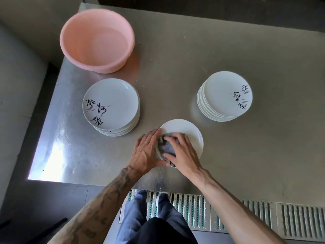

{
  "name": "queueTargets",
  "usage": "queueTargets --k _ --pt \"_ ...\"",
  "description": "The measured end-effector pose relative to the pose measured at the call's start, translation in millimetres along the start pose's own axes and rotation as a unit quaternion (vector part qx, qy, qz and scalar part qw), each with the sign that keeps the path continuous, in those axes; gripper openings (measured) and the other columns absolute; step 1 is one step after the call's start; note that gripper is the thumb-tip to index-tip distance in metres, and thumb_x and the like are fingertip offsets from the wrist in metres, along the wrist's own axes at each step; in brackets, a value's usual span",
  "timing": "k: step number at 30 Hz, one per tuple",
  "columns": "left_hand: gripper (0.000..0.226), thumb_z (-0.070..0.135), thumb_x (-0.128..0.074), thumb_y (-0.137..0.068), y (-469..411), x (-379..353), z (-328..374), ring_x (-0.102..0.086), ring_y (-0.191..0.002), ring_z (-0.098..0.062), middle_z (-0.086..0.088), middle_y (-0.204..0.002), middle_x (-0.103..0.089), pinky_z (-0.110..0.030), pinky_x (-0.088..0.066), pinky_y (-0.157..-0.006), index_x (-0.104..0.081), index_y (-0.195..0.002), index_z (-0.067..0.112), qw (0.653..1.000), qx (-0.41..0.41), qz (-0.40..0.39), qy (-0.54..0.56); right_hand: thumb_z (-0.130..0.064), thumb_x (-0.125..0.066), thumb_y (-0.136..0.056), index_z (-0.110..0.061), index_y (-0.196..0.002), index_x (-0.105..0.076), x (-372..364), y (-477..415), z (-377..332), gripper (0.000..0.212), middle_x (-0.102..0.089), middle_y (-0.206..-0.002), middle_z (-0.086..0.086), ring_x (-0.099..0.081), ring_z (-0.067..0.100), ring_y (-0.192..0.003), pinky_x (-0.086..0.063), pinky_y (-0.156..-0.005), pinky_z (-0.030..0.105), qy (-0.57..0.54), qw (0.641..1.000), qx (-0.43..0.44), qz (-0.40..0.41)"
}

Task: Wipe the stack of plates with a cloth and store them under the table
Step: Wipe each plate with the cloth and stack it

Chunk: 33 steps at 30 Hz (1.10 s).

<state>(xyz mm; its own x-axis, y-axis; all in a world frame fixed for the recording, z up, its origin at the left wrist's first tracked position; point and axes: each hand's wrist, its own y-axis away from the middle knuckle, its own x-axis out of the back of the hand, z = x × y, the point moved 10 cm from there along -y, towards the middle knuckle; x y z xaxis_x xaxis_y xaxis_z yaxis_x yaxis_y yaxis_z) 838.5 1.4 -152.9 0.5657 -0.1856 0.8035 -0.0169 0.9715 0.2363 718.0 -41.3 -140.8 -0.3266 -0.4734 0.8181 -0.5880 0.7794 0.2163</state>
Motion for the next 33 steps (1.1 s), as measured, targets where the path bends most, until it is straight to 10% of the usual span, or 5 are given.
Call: queueTargets --k 8,23,33 --pt "0.133 0.084 -0.077 -0.058 0 2 0 -0.035 -0.147 -0.019 -0.001 -0.163 -0.036 -0.043 -0.025 -0.123 -0.03 -0.16 0.013 1.0 0.013 0.017 0.007 -0.03 -0.077 -0.086 -0.023 -0.123 -0.063 45 -38 27 0.041 -0.05 -0.128 0.001 -0.05 0.026 -0.119 -0.046 -0.099 0.04 0.04 0.99 -0.066 0.119" --pt "0.141 0.096 -0.059 -0.055 -4 -6 4 -0.037 -0.146 -0.027 -0.012 -0.168 -0.025 -0.045 -0.029 -0.121 -0.029 -0.158 0.004 0.99 -0.015 -0.018 -0.138 -0.02 -0.07 -0.09 -0.024 -0.119 -0.067 39 26 28 0.029 -0.052 -0.13 -0.006 -0.051 0.018 -0.116 -0.053 -0.091 0.033 0.04 0.993 -0.085 0.067" --pt "0.091 0.058 -0.082 -0.076 -11 -3 45 -0.043 -0.145 -0.038 -0.023 -0.154 -0.048 -0.059 -0.037 -0.117 -0.058 -0.139 -0.002 0.954 -0.171 0.053 -0.239 -0.005 -0.067 -0.094 -0.022 -0.115 -0.067 69 88 67 0.027 -0.052 -0.117 -0.007 -0.054 0.01 -0.103 -0.041 -0.084 0.016 -0.124 0.954 -0.184 0.2"
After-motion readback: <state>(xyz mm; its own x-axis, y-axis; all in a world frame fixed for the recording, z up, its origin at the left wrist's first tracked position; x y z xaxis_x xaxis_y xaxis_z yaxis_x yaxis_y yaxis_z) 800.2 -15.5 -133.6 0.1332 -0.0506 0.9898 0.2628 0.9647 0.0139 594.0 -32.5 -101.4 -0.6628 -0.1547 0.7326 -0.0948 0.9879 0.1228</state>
